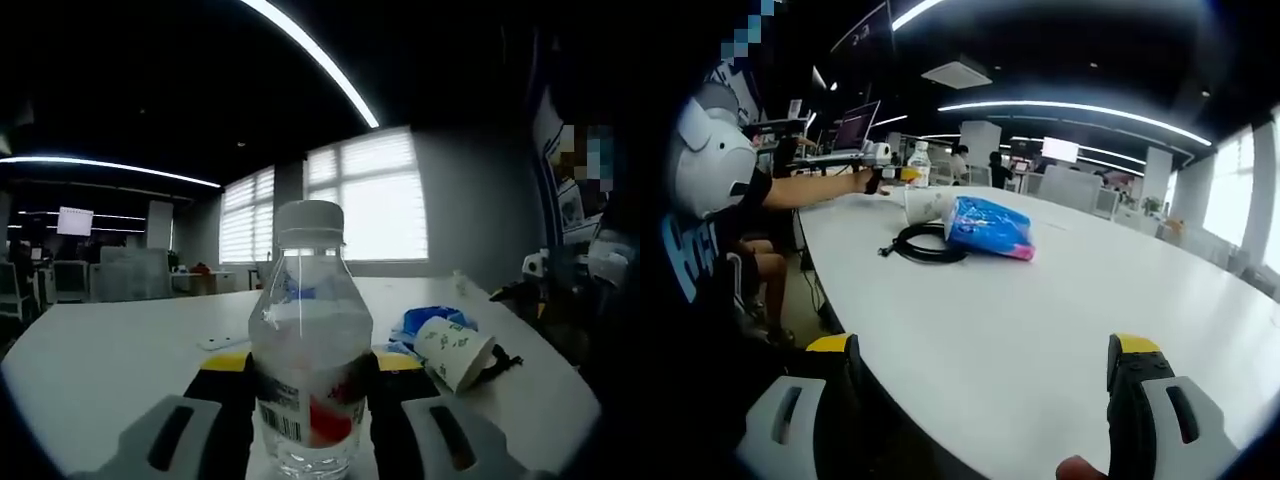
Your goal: Arrange the tabletop items into an orderly group along one side of the table until the central work area is clear of visible clutter.
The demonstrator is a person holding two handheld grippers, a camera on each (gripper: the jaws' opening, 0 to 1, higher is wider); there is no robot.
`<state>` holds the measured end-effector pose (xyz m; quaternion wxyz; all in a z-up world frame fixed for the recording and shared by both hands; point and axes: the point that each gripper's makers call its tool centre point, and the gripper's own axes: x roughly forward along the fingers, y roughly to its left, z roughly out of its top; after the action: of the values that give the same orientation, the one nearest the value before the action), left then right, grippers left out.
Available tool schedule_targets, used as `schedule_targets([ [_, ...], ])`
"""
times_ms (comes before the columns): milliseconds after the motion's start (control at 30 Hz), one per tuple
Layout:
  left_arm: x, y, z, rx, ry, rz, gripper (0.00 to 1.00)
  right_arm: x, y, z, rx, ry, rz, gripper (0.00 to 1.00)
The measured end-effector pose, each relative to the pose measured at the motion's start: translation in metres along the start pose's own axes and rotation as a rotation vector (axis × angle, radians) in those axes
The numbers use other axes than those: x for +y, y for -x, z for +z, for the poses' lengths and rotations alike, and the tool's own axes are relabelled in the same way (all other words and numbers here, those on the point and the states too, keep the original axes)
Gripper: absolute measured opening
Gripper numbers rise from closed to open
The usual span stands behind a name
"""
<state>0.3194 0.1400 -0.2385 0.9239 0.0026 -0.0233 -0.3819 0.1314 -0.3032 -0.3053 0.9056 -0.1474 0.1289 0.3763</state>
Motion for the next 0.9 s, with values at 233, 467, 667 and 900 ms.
schedule_targets([
  [233, 0.001, 0.003, 0.014, -0.071, 0.042, -0.01, 0.49, -0.001, -0.001, 0.002, 0.0, 0.002, 0.001, 1.0],
  [467, 0.004, 0.014, 0.008, 0.014, 0.03, 0.023, 0.9, -0.003, -0.002, 0.006, -0.006, 0.011, -0.002, 1.0],
  [667, -0.005, 0.032, 0.014, 0.069, -0.003, 0.021, 1.0, -0.004, -0.003, 0.011, -0.025, 0.008, -0.006, 1.0],
  [900, -0.021, 0.048, 0.017, 0.118, -0.034, 0.019, 1.0, -0.005, -0.004, 0.013, -0.028, 0.009, -0.013, 1.0],
])
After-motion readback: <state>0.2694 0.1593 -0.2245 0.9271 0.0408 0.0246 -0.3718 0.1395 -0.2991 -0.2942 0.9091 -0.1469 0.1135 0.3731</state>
